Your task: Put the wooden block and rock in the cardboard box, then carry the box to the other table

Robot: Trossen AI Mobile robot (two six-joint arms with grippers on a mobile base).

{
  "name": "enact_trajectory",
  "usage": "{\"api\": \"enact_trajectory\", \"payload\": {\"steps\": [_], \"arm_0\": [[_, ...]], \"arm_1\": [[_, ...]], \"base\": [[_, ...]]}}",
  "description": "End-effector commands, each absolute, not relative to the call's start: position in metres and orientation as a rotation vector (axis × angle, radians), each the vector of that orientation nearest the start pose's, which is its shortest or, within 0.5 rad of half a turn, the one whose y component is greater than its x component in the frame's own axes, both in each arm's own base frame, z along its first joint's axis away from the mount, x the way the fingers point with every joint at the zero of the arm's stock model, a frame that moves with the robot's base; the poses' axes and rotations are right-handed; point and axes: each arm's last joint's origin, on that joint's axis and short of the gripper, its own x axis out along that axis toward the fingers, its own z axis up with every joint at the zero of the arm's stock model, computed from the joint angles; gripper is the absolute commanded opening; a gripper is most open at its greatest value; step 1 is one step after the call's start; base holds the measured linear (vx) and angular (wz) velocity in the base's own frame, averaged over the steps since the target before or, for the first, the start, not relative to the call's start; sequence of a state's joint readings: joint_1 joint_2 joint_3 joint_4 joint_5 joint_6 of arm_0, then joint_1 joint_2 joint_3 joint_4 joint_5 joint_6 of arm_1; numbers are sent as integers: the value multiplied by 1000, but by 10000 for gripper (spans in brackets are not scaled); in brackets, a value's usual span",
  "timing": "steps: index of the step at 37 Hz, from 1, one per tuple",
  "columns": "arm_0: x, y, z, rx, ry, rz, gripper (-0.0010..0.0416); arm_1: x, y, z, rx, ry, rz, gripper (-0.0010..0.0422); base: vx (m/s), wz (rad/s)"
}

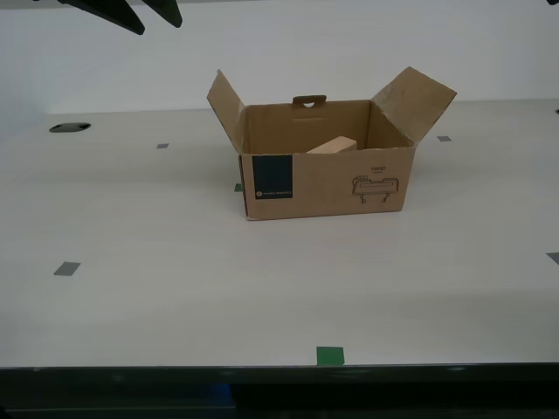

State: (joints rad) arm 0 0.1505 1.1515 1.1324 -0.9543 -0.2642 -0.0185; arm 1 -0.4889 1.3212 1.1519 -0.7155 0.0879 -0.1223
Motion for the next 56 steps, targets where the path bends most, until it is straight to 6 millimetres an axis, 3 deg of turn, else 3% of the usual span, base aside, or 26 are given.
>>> {"api": "enact_trajectory", "payload": {"steps": [1, 56], "arm_0": [[209, 39, 321, 42, 968, 389, 387], [209, 39, 321, 42, 969, 389, 387]], "arm_1": [[235, -128, 303, 67, 906, -483, 252], [235, -128, 303, 69, 904, -484, 252]], "base": [[0, 0], [0, 0]]}}
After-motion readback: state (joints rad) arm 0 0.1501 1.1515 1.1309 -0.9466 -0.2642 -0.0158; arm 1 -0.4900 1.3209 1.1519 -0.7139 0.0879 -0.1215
